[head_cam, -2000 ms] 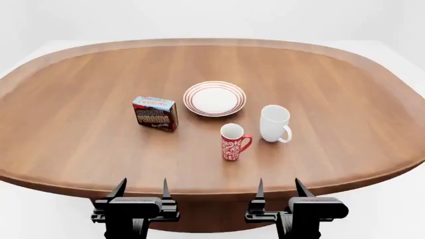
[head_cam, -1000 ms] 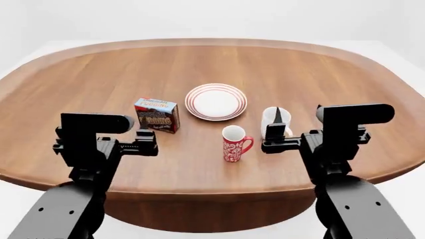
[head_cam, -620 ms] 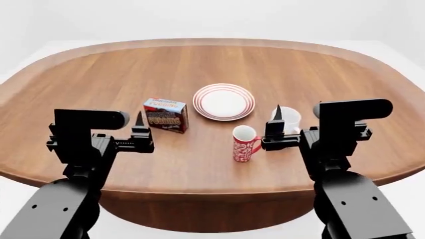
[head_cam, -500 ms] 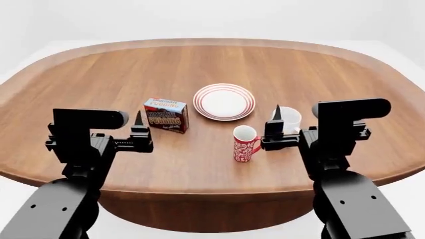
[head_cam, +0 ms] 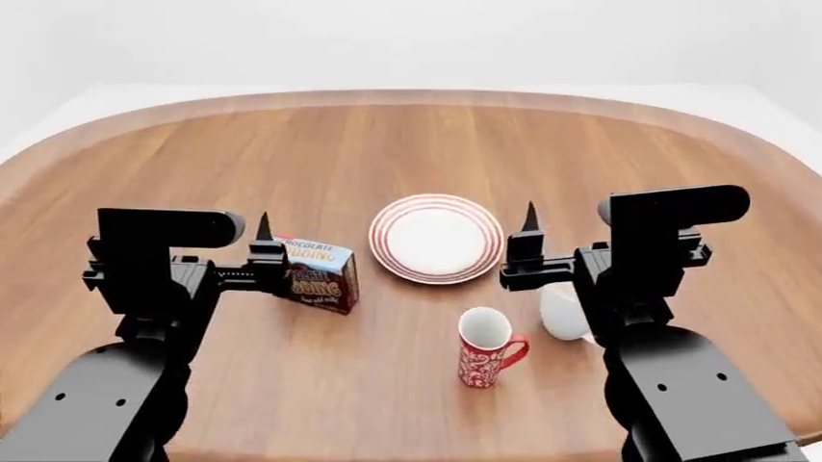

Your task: Put the chocolate pudding to the right of the plate.

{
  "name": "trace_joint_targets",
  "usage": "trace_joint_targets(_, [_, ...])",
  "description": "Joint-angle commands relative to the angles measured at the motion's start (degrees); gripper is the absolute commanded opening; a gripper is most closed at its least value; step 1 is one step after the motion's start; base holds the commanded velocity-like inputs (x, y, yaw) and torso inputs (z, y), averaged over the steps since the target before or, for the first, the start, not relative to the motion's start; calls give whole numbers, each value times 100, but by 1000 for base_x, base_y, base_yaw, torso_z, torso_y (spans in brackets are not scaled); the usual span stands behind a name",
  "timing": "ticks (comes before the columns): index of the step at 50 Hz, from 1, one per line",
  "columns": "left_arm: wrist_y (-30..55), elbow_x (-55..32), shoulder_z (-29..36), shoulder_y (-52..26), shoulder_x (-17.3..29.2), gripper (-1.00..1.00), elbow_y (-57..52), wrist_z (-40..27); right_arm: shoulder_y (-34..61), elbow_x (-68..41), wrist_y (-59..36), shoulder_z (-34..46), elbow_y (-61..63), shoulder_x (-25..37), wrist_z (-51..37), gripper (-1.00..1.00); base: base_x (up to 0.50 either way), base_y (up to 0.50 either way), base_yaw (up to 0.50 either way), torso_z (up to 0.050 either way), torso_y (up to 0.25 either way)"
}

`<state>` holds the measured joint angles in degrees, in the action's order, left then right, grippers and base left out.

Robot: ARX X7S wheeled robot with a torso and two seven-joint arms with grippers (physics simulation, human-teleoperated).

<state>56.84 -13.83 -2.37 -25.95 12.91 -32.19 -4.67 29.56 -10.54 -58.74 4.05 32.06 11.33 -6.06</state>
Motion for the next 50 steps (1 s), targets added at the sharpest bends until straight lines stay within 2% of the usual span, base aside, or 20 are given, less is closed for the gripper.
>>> trace_joint_targets(1, [-6,-20,10,-18,29,100,19,-30,36,-45,-20,11,-6,23,-12,100,500,0,0,0,0])
trace_joint_targets(43, [24,-142,-40,-44,108,100,-53,-137,75,-151,53,20,-128,64,-127,100,500,77,0,0,1])
trace_joint_targets(50, [14,-157,-27,-43,117,100,-39,-150,70,-169,103,7,-147,68,-144,100,0,0,0,0,0])
